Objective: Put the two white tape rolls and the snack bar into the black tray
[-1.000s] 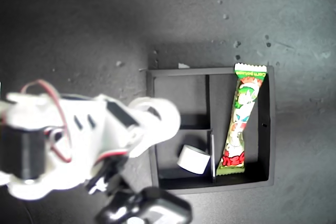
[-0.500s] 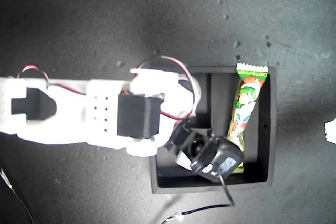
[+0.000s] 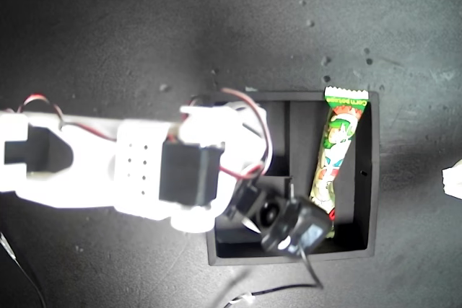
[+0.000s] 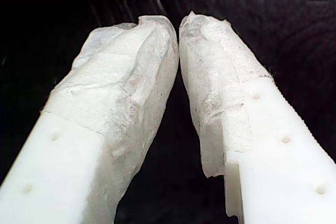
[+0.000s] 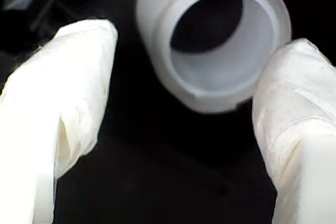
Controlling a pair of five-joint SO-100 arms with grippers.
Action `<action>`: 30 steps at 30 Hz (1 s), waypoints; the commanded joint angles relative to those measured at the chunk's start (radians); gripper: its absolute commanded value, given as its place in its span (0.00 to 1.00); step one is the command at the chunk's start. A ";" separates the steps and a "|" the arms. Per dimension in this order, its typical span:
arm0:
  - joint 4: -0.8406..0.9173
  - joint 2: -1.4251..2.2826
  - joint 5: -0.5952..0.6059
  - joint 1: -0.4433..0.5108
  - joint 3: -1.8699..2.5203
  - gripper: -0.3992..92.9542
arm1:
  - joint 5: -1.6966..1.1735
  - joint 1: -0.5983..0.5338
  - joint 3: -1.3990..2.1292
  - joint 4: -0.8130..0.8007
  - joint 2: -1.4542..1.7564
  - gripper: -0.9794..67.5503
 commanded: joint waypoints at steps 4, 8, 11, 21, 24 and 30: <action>0.017 0.551 -0.026 -0.048 0.357 0.11 | 0.044 0.029 0.140 -0.089 0.025 0.01; 0.005 0.811 -0.032 -0.112 0.752 0.01 | 0.046 0.049 0.270 -0.149 0.060 0.01; -0.057 0.946 -0.038 -0.141 1.062 0.01 | 0.032 0.074 0.348 -0.140 0.156 0.01; -0.508 1.655 -0.069 -0.209 2.085 0.01 | 0.037 0.124 0.523 0.123 0.522 0.01; -0.580 1.893 -0.109 -0.224 2.339 0.01 | -0.002 0.158 0.523 0.150 0.522 0.01; -0.652 2.453 -0.149 -0.250 2.813 0.01 | -0.029 0.181 0.523 0.224 0.522 0.01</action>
